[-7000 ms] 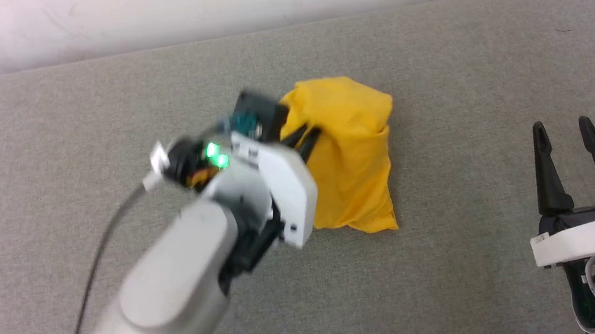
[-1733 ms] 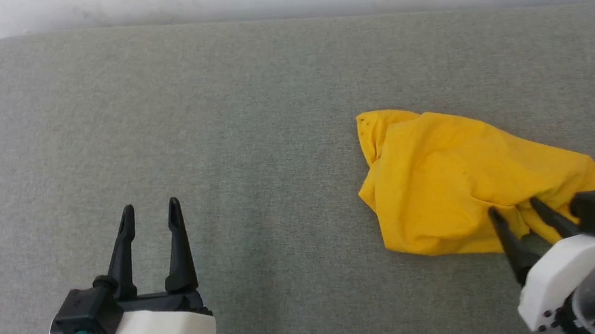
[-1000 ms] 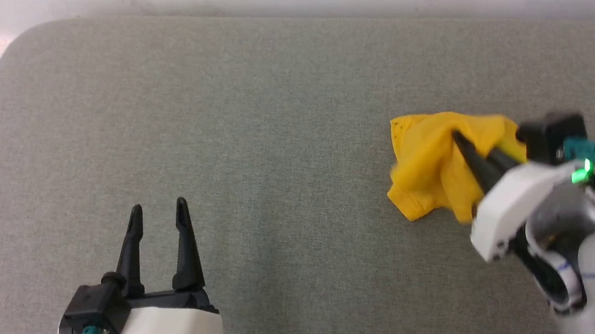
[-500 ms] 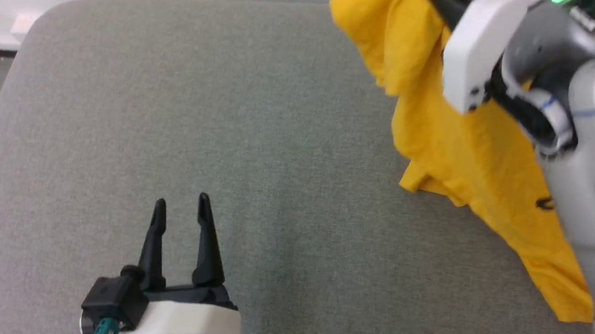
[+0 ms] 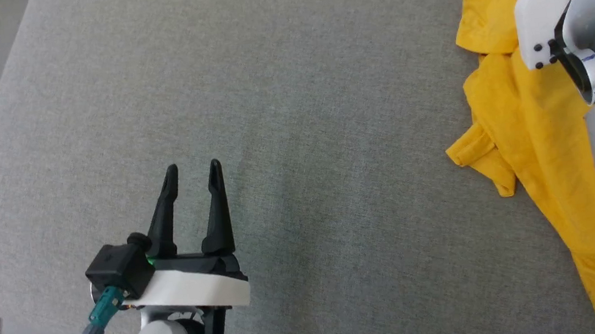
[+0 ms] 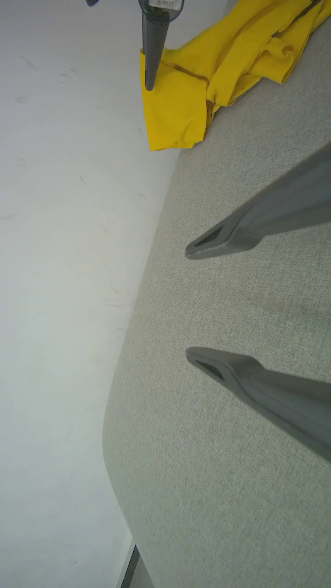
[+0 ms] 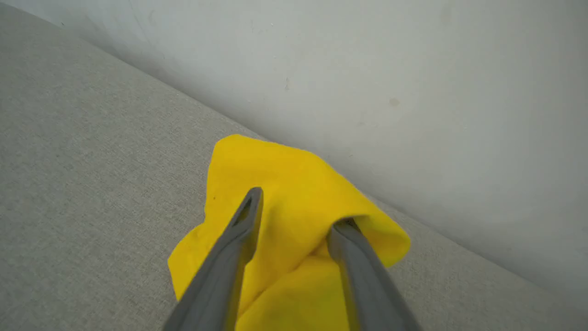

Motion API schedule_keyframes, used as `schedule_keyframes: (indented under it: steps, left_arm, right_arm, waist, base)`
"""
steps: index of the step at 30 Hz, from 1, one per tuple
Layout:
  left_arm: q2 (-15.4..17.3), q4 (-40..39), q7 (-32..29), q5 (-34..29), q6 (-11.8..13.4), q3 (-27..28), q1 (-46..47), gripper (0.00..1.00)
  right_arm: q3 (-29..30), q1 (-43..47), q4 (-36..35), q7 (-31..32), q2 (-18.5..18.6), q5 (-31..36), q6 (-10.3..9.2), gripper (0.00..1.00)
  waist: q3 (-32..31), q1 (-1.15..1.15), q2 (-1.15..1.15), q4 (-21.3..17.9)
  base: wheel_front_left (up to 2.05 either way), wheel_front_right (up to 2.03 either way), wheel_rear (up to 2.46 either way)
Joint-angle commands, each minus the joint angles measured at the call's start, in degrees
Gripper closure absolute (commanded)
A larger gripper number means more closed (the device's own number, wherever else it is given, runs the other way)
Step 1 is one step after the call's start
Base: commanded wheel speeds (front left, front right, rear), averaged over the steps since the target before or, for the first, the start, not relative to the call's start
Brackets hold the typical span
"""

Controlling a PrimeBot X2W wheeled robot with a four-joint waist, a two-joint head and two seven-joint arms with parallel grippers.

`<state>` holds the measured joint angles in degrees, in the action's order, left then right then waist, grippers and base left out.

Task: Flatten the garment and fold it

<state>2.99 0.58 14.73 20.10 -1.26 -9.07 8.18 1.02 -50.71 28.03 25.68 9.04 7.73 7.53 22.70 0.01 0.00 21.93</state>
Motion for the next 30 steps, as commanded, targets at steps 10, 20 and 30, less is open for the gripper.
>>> schedule_keyframes:
  steps: [10,20,30]
  left_arm:
    - [-0.12,0.35,0.27,-1.47,0.06,1.23,1.32,0.0]
    - [-0.12,-0.61,0.27,-4.72,-0.05,4.91,-3.23,0.0]
    - [-0.12,-2.44,0.27,-6.89,-1.17,7.17,-7.35,0.0]
  right_arm:
    - [-2.26,-1.0,1.4,-2.23,-2.16,-3.01,-0.04,0.0]
    - [0.68,13.76,-17.11,-7.64,-3.05,-9.62,-0.04,0.0]
    - [14.15,40.16,-39.87,-15.74,-6.1,-10.32,-0.04,0.0]
  waist:
    - [-0.49,-0.01,0.0,-3.08]
    - [-7.1,-0.01,0.0,-8.15]
    - [-9.4,-0.01,0.0,-12.04]
  base:
    - [0.0,0.0,0.0]
    - [0.0,0.0,0.0]
    - [0.0,0.0,0.0]
